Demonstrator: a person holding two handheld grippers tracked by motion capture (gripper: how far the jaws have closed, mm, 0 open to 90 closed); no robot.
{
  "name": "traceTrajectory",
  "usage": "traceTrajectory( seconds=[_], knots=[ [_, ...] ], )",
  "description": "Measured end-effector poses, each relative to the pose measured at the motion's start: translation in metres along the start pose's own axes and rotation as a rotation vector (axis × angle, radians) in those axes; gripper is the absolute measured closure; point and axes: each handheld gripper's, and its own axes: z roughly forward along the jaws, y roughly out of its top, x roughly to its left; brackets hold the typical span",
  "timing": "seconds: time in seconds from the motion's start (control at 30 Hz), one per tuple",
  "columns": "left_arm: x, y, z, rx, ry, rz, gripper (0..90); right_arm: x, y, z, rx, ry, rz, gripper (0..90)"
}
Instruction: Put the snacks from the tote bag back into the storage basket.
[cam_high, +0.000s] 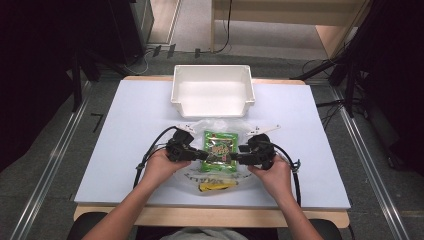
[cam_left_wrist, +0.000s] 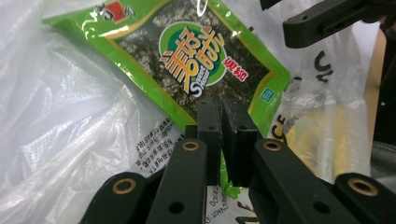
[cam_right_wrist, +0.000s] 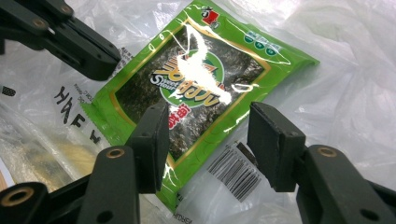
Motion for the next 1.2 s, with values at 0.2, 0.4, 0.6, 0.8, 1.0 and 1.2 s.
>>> traceTrajectory(
  seconds=[0.2, 0.4, 0.6, 0.8, 1.0, 1.2],
  knots=[
    [0.001, -0.001, 0.002, 0.003, 0.006, -0.003, 86.7, 0.001, 0.001, 0.002, 0.000, 0.002, 0.005, 51.4],
    [0.003, -0.002, 0.004, 0.009, 0.004, -0.015, 86.5, 0.002, 0.001, 0.005, 0.006, 0.002, 0.005, 52.0],
    [0.004, -0.002, 0.005, 0.007, 0.002, -0.014, 86.5, 0.002, 0.002, 0.007, 0.010, -0.005, 0.016, 52.8],
    [0.005, -0.003, 0.004, 0.006, -0.003, -0.017, 86.7, 0.002, 0.002, 0.007, 0.006, -0.001, 0.013, 52.8],
    [0.008, -0.005, 0.004, 0.005, -0.011, -0.029, 86.9, 0.003, 0.003, 0.005, 0.000, -0.014, 0.017, 51.9],
    [0.011, -0.007, 0.005, 0.007, -0.017, -0.043, 87.6, 0.004, 0.005, 0.006, -0.002, -0.007, 0.027, 49.7]
  ],
)
